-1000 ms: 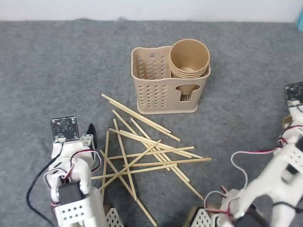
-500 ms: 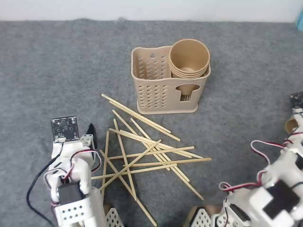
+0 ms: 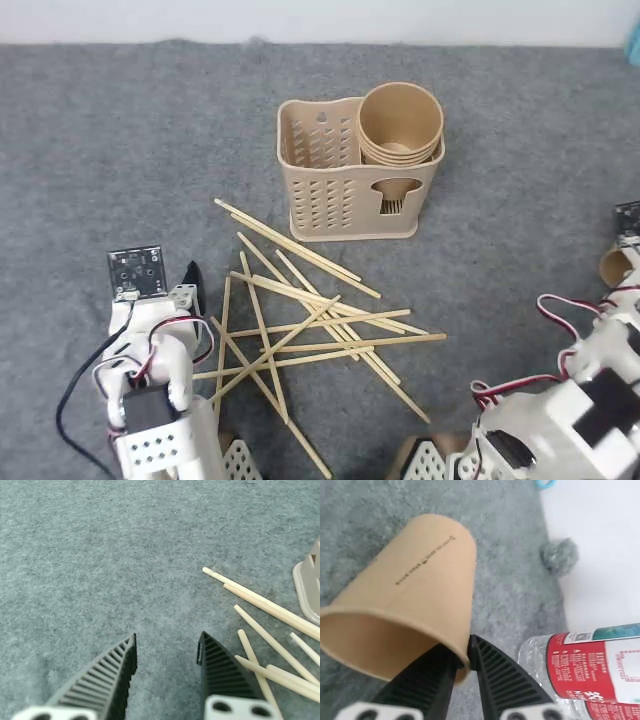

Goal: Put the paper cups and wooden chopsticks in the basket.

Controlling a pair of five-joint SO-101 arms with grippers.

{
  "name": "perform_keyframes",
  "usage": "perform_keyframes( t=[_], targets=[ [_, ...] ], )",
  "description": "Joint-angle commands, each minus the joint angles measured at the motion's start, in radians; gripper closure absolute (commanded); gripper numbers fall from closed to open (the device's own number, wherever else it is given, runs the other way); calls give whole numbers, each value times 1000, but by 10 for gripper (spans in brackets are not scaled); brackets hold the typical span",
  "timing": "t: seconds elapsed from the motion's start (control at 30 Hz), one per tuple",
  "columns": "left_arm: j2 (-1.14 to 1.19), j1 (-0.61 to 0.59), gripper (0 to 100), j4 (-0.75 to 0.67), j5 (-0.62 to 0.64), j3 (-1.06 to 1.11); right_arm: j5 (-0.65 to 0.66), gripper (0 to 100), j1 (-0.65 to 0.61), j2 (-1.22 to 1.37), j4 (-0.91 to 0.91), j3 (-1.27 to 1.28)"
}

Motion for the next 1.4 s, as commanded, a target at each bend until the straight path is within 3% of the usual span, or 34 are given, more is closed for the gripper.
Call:
perform_keyframes(
  t=[0.0,0.13,0.23,0.57,1.1,1.3,1.37],
  targets=[
    [-6,8,813,-28,3,-4,-18,991,13,-124,289,-135],
    [-6,9,813,-28,3,-4,-169,991,7,-177,753,-359],
    [-6,9,813,-28,3,-4,-199,991,-18,-176,1041,-523],
    [-6,6,813,-28,3,-4,-201,991,-133,-177,1577,-732],
    [-6,6,814,-23,3,-4,-199,986,-81,-183,1549,-727],
    [-6,5,814,-23,3,-4,-192,806,-87,-179,1543,-727],
    [-6,5,815,-21,3,-4,-192,809,-87,-179,1532,-727]
  ],
)
